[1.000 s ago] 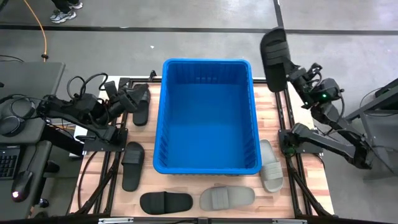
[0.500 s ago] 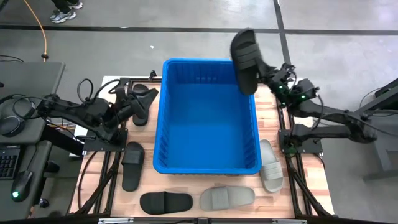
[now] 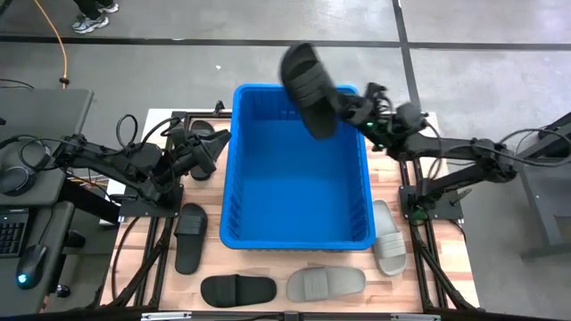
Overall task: Pick and place slides into bin
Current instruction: Put the black slipper into the bin
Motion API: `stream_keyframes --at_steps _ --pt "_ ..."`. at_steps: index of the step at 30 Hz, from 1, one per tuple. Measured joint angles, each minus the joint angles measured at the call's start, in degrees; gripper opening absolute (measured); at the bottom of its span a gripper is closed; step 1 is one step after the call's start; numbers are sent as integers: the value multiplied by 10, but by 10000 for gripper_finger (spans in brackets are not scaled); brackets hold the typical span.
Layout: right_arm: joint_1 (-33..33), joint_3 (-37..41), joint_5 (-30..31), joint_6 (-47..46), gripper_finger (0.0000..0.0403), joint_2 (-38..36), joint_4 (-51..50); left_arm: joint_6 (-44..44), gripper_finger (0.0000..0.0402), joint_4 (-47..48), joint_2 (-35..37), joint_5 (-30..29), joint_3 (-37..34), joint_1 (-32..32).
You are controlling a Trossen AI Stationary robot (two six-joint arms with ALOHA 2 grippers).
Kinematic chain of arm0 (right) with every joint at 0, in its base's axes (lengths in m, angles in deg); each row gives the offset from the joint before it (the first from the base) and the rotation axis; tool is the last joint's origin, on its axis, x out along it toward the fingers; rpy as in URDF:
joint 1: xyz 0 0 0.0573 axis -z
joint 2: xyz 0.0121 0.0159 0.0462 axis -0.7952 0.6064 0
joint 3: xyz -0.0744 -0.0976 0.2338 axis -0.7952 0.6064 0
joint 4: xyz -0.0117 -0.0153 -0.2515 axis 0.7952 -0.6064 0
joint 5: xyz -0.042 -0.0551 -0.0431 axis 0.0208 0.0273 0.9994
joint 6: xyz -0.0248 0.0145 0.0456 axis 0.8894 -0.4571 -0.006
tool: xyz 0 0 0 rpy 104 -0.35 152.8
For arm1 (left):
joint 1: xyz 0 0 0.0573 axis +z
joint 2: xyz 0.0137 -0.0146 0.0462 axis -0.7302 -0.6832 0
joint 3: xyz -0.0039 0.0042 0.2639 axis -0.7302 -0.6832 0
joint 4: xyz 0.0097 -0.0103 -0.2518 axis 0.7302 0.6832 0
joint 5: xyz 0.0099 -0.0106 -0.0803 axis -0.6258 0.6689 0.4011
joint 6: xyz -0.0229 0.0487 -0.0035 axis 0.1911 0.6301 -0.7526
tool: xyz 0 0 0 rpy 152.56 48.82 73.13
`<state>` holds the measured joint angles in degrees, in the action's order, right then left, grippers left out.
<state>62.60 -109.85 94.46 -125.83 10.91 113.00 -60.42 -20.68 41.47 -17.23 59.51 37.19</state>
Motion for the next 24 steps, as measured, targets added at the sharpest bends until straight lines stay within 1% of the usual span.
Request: stream_keyframes --at_steps 3,7,10,14,16,21,24 --pt "-5 -41 -17 -4 0 48 2 0 162 0 0 0 0 0" --pt "2 -72 -45 -43 0 104 18 -20 159 -8 0 10 0 0" --pt "13 -92 -70 -84 0 151 55 -25 159 -29 0 48 0 0" --pt "18 -132 -89 -135 0 211 140 -26 158 -31 0 51 0 0" --pt "18 -159 -97 -153 0 238 158 -26 159 -30 0 55 0 0" --pt "1 -246 -128 -167 0 291 132 -34 157 -30 0 55 0 0" --pt "-7 -290 -135 -165 0 313 104 -30 157 -30 0 52 0 0"
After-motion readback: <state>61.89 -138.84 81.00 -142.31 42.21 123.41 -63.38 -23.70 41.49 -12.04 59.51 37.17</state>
